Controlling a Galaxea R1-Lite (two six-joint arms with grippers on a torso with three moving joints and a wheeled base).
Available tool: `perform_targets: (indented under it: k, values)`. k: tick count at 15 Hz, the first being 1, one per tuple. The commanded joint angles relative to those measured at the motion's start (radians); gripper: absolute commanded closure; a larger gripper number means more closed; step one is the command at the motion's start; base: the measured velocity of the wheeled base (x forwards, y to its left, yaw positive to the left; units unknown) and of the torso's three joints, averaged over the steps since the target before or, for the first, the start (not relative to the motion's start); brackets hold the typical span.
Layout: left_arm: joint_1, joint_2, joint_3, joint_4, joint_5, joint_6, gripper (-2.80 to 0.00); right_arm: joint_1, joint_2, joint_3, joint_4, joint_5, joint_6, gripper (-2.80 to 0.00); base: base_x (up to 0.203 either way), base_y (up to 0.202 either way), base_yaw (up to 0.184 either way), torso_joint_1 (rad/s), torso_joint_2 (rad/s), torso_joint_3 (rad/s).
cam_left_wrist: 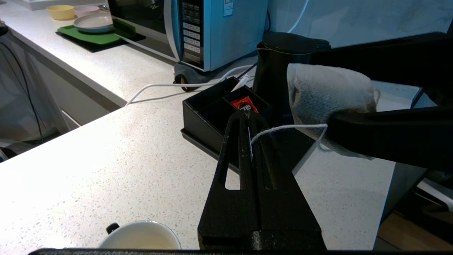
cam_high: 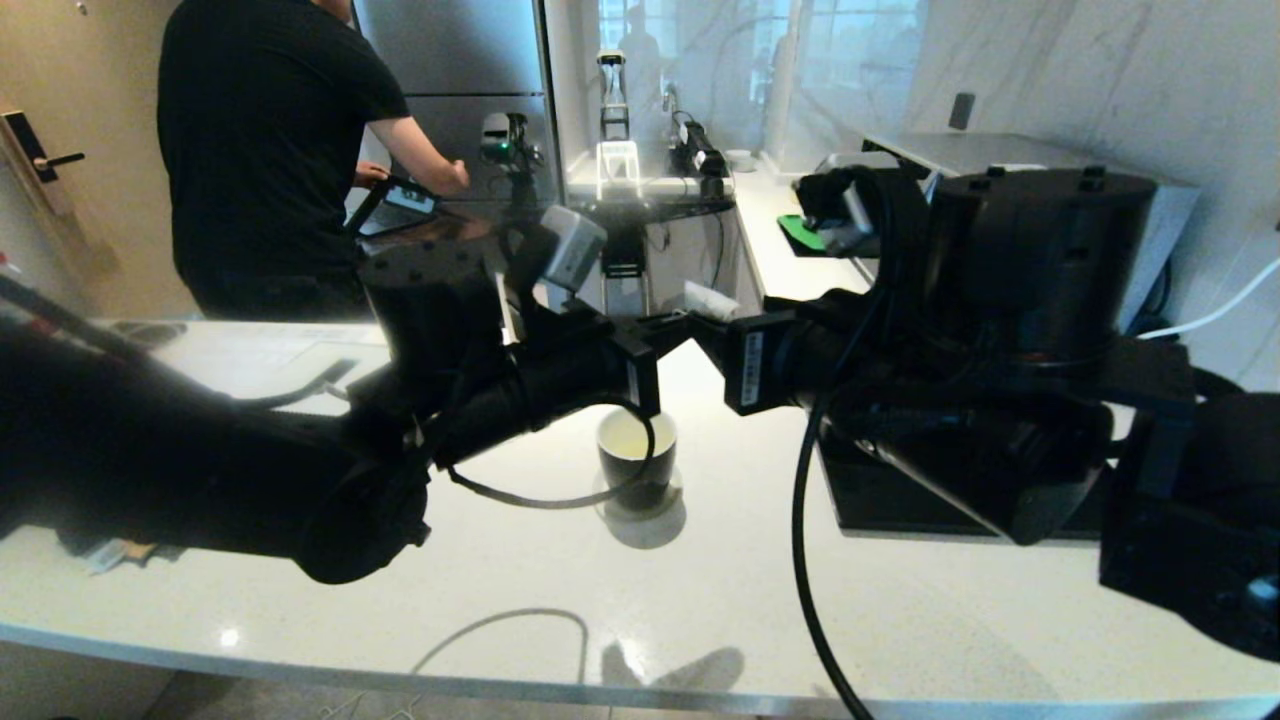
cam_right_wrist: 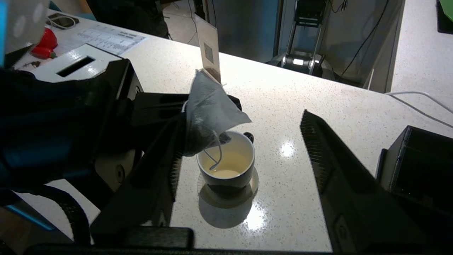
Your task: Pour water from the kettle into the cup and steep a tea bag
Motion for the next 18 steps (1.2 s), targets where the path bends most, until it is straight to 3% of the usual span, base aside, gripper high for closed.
perform_targets:
  k: [1,18]
  values:
    - [0.0,-0.001,0.002,-0.006,-0.002,-0.001,0.0,0.0,0.001,0.007,-0.008,-0.003,0.001,-2.8,0.0,0.0,0.0,0.0,0.0,0.0]
    - [0.007,-0.015,0.018,-0.006,-0.003,-0.001,0.0,-0.014,-0.002,0.004,-0.01,-0.048,0.001,-2.8,0.0,0.0,0.0,0.0,0.0,0.0]
